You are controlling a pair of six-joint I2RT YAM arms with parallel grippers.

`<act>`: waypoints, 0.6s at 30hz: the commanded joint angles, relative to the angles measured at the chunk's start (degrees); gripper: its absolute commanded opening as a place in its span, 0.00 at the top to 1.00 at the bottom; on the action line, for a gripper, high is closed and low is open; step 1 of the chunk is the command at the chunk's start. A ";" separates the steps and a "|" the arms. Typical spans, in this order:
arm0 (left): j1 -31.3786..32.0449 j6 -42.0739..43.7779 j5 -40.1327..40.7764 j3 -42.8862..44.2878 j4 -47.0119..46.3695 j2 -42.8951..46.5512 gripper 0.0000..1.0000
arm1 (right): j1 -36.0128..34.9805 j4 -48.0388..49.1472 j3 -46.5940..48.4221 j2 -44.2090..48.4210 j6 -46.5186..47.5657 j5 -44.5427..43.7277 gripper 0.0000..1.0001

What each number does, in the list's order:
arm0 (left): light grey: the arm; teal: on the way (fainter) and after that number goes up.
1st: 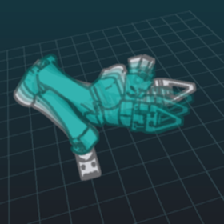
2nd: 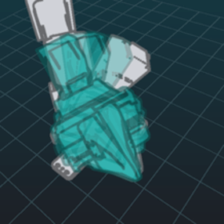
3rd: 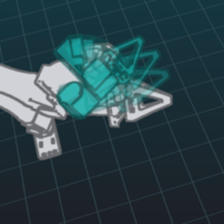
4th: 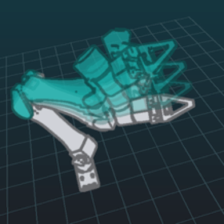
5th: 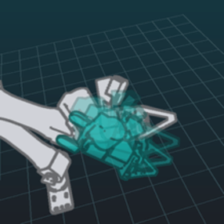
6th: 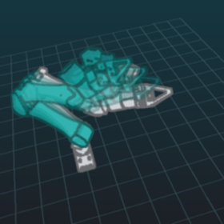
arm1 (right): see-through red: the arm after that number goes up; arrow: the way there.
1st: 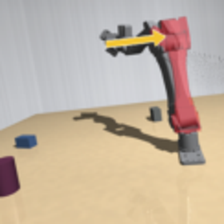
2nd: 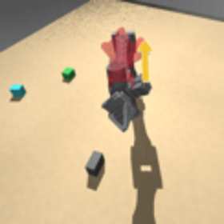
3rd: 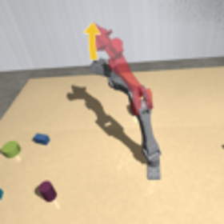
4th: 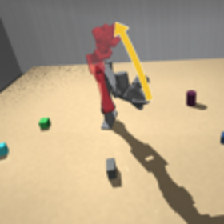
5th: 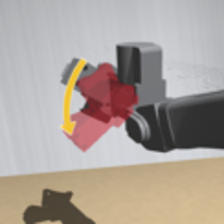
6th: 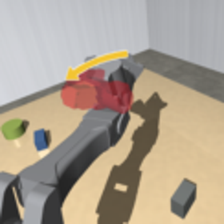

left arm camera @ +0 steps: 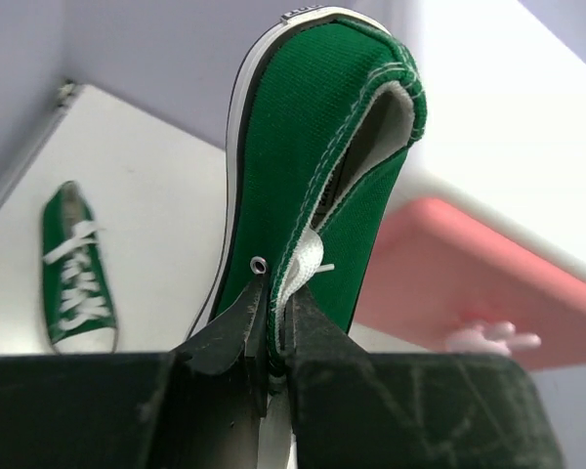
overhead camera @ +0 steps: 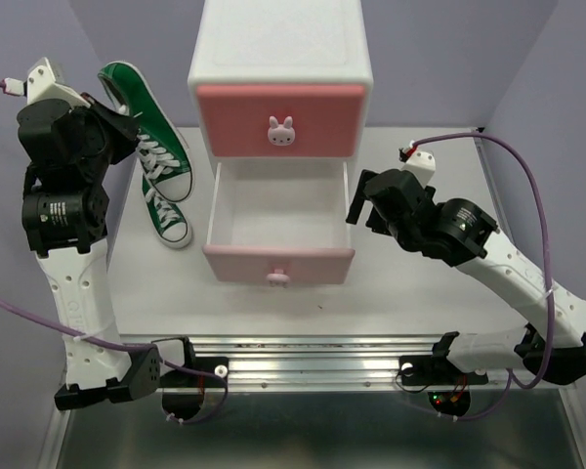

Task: Place and organize the shoes in the shoe cabinet

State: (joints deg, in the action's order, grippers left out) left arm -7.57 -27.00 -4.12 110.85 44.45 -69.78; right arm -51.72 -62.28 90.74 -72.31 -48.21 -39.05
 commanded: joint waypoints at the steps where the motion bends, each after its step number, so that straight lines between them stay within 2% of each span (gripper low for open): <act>1: 4.75 -0.68 -8.01 -1.67 -13.66 2.88 1.00 | 0.31 3.39 -1.18 2.18 -0.13 -2.35 0.00; 7: 16.70 -3.23 -0.46 -11.96 -25.61 6.14 1.00 | 0.31 3.83 -1.79 3.05 -1.45 -1.47 0.00; 8: 20.28 -3.40 2.42 -14.23 -26.86 6.32 1.00 | 0.31 4.10 -1.71 3.14 -1.45 -1.99 0.00; 11: 24.69 -3.41 7.88 -18.37 -30.11 8.25 1.00 | 0.31 4.36 -1.27 3.14 -0.58 -3.14 0.00; 13: 26.20 -3.58 8.86 -19.79 -30.64 8.69 1.00 | 0.31 4.45 -1.27 3.32 -0.22 -3.23 0.00; 18: 33.23 -1.82 17.02 -25.23 -31.61 9.04 1.00 | 0.31 4.80 -2.41 3.85 -0.22 -2.88 0.00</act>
State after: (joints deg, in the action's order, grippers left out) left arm 21.56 -29.32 4.75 87.57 22.85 -63.96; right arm -51.72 -60.58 89.08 -70.28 -48.64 -40.10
